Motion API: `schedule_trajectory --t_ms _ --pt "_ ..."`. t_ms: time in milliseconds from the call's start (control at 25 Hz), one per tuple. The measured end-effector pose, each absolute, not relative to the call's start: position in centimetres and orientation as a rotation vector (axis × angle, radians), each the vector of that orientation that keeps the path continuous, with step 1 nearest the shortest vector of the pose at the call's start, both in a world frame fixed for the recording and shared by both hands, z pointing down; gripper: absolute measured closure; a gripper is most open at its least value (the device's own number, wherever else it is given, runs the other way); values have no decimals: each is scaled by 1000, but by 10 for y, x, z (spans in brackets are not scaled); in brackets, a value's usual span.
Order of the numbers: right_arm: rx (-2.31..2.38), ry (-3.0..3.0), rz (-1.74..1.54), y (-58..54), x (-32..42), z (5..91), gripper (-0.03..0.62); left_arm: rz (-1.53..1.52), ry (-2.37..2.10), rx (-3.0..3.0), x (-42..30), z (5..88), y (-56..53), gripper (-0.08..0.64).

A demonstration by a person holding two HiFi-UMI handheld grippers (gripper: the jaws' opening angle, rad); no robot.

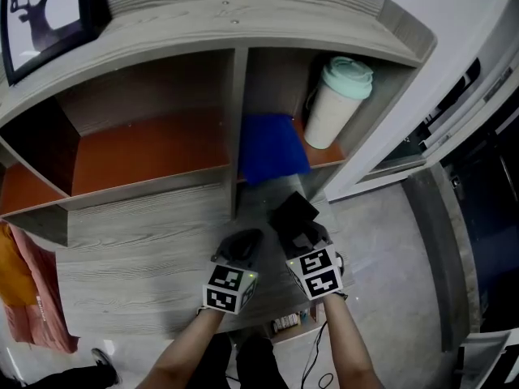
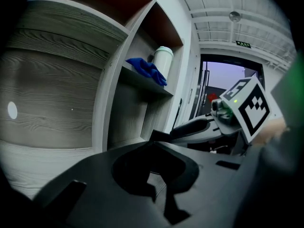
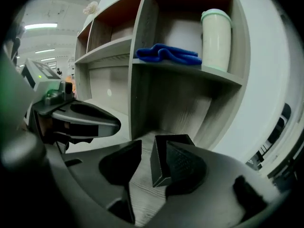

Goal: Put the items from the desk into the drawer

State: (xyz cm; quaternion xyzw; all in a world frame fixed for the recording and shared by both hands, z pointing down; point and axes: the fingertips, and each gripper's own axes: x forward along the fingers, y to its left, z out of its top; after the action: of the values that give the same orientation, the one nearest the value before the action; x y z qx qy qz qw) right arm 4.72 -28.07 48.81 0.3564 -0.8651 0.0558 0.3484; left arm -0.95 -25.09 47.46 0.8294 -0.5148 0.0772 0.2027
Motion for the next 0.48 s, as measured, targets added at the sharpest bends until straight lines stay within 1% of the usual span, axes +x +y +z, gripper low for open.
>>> schedule_trajectory --t_ms 480 --pt "728 -2030 175 -287 48 531 425 204 -1425 2286 -18 482 -254 551"
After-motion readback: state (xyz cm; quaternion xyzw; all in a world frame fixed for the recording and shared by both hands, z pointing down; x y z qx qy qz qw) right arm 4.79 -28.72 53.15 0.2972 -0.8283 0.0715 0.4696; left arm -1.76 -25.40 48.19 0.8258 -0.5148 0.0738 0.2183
